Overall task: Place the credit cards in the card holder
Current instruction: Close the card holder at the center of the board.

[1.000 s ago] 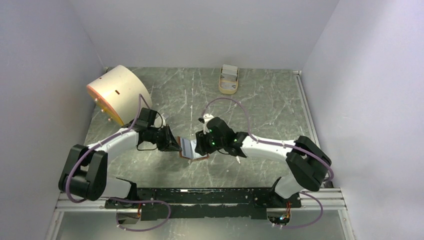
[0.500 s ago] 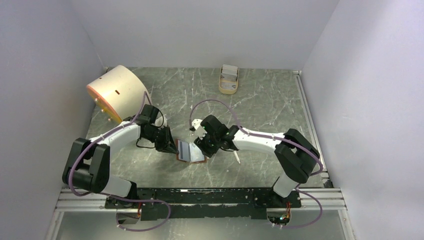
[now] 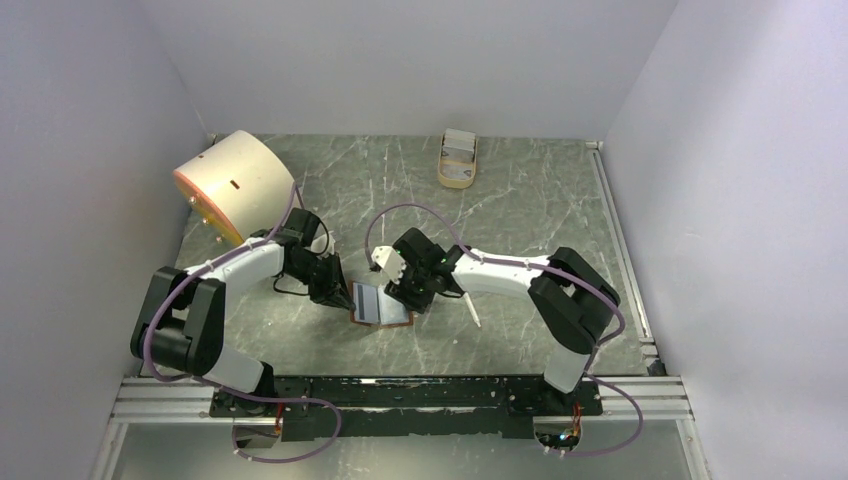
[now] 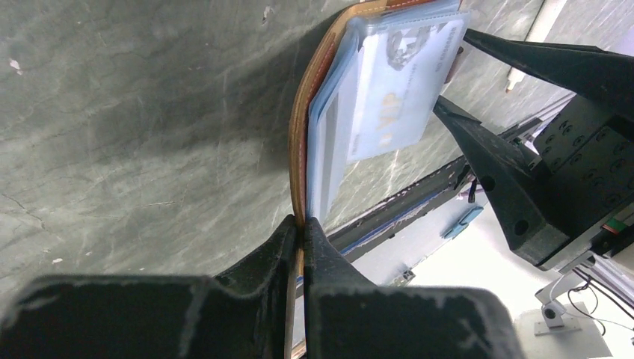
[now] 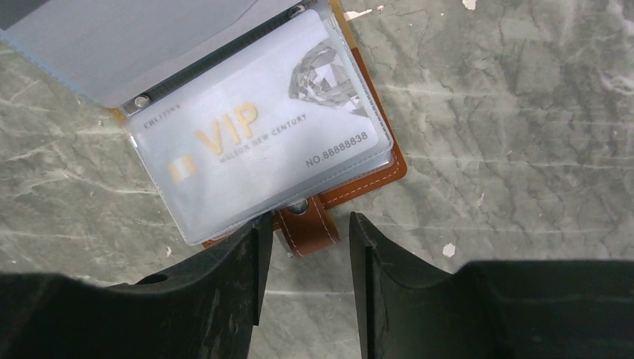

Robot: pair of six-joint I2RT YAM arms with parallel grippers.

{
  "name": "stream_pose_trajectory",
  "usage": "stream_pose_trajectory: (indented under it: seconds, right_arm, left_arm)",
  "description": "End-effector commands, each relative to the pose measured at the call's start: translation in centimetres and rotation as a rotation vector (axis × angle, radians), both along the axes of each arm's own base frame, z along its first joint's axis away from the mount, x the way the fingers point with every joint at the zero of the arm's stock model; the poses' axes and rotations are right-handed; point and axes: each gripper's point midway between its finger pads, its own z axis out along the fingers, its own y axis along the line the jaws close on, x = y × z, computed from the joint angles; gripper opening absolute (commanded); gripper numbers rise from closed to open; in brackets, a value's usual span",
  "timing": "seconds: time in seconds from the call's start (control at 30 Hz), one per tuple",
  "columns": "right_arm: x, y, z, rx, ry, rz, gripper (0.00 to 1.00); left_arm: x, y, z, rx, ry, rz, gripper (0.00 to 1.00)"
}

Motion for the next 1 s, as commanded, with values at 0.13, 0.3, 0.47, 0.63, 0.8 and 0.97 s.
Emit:
stream_pose_trajectory:
  seconds: [0.13, 0.3, 0.47, 0.63, 0.8, 0.97]
  right_arm:
    - [-0.3, 0.7, -0.2, 0.007, 0.016, 0.082, 0.24]
    - [-1.2, 1.3, 0.9, 0.104, 0.032, 0.051, 0.10]
    - [-2.3, 2.8, 2.1, 0.248, 0.067, 0.024, 0.03]
    - [-2.8, 3.1, 2.6, 0.318, 0.071, 0.008, 0.02]
    - [-2.3, 3.3, 2.6, 0.372, 0.022, -0.009, 0.02]
    - [-2.0, 3.3, 2.9, 0.388, 0.007, -0.036, 0.05]
  left_arm:
    - [0.9, 0.3, 0.5, 0.011, -0.027, 0.007, 0.11]
    - [1.8, 0.7, 1.7, 0.011, -0.064, 0.030, 0.12]
    - [2.4, -0.2, 3.4, -0.086, -0.117, 0.035, 0.20]
    - [1.6, -2.7, 5.6, -0.321, -0.131, 0.008, 0.25]
    - [0.4, -3.5, 4.1, -0.410, -0.068, 0.008, 0.26]
    - [-0.4, -4.1, 2.9, -0.444, -0.049, 0.010, 0.25]
